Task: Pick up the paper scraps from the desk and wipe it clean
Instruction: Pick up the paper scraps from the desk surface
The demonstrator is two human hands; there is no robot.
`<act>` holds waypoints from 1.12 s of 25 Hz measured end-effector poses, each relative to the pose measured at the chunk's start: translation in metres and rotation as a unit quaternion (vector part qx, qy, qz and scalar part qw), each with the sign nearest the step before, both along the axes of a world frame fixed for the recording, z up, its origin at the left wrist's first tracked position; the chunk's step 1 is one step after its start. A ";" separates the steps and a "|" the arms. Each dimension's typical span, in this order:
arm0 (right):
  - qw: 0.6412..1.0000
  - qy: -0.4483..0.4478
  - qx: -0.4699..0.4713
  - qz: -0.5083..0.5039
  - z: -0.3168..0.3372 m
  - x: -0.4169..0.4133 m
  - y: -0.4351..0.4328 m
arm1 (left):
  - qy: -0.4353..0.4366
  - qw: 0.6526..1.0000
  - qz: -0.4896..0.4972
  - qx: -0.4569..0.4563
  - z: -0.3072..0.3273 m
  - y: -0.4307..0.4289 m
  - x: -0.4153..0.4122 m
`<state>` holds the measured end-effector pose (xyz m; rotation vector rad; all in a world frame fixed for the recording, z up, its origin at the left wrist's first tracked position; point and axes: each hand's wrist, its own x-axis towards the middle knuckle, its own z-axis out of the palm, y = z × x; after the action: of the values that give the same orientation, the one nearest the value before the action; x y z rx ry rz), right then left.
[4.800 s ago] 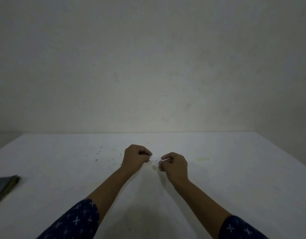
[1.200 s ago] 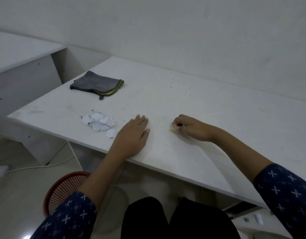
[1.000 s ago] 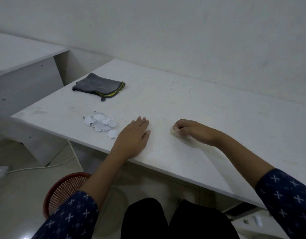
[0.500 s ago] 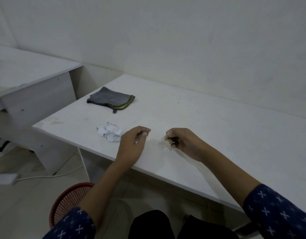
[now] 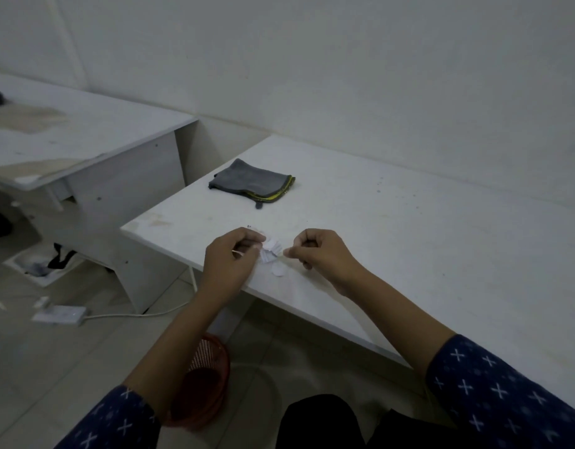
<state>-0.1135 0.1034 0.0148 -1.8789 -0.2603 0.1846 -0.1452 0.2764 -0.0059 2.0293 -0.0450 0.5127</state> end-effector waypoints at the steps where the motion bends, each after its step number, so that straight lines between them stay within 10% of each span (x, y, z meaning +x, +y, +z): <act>1: 1.000 -0.006 -0.021 -0.001 -0.002 0.001 0.004 | -0.015 1.000 -0.017 0.014 -0.002 0.000 -0.002; 13: 0.960 -0.099 -0.259 -0.038 -0.022 0.012 0.007 | -0.059 0.957 -0.091 0.269 -0.026 -0.002 0.002; 18: 0.976 -0.116 -0.176 -0.057 -0.018 0.018 -0.017 | -0.110 0.955 -0.072 0.265 -0.013 -0.021 0.007; 22: 0.905 -0.223 -0.344 -0.111 -0.018 0.034 -0.064 | -0.118 0.959 -0.126 0.223 0.007 -0.059 0.042; 28: 0.852 -0.129 -0.508 0.000 -0.029 0.051 -0.147 | -0.010 0.942 -0.233 0.242 0.008 -0.135 0.132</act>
<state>-0.0622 -0.0439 -0.0141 -2.9746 -0.3886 0.0617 -0.0129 0.1415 0.0017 2.3824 -0.7084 0.2300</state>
